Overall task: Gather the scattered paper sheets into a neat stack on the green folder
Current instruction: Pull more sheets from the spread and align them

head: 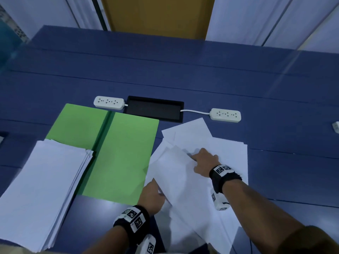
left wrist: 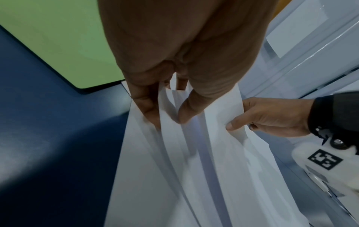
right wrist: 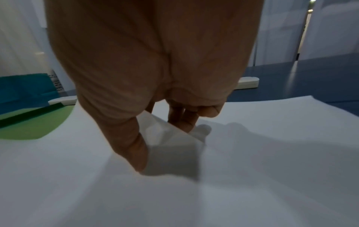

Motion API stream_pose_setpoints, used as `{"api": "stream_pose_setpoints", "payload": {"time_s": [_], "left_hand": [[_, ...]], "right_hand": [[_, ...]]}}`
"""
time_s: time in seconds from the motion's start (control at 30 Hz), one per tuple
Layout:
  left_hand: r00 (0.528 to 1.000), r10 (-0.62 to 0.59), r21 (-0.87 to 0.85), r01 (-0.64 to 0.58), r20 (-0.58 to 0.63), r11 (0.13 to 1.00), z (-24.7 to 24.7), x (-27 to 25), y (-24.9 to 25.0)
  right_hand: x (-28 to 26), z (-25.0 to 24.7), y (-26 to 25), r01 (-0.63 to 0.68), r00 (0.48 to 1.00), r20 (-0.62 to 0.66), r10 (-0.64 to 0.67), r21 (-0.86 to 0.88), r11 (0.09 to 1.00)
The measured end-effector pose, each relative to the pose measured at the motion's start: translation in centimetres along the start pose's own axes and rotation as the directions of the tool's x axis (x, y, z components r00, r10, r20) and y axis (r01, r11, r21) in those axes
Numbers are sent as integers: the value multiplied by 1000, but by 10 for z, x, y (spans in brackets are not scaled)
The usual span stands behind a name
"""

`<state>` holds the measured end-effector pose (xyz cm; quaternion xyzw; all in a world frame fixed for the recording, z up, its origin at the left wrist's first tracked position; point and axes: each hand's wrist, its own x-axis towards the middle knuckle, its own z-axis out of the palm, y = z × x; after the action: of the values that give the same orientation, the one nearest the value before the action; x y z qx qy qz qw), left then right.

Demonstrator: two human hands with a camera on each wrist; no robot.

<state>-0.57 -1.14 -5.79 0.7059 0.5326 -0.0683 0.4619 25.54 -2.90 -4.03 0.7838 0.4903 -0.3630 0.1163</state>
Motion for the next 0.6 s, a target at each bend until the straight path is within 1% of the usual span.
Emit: {"api": "stream_pose_setpoints", "payload": {"time_s": [0.1,0.17,0.23,0.27,0.33,0.4,0.47,0.5,0.57,0.6], "left_hand": [[1000,16,-4,-16,-25,1000,3,1,-2],[998,54,-32,-56,-40,998,-1,-2,3],[992,118,-17,-119,-42,993,-2,-5,6],[990,137,-14,-138,-39,990,-2,-6,7],[981,184,-15,-185,-67,983,-2,-6,6],[979,193,-5,-194,-58,981,-2,-7,6],[983,172,48,-170,-57,984,-1,-5,6],[989,139,67,-135,-52,989,0,-5,5],[989,116,69,-110,-92,992,6,2,-3],[991,76,64,-69,-107,996,9,6,-8]], "right_hand": [[-5,4,0,-2,998,59,-3,84,996],[-10,8,4,33,997,57,-44,190,981],[-12,17,10,99,994,7,-106,317,943],[-15,20,10,135,991,-37,-130,367,921],[-17,25,13,155,987,-93,-128,411,898],[-17,31,14,173,984,-116,-135,436,883],[-18,34,11,151,987,-107,-117,417,896],[-15,37,10,120,990,-112,-82,384,916],[-15,37,3,92,988,-146,-49,307,947],[-14,37,0,106,985,-161,-61,284,953]]}}
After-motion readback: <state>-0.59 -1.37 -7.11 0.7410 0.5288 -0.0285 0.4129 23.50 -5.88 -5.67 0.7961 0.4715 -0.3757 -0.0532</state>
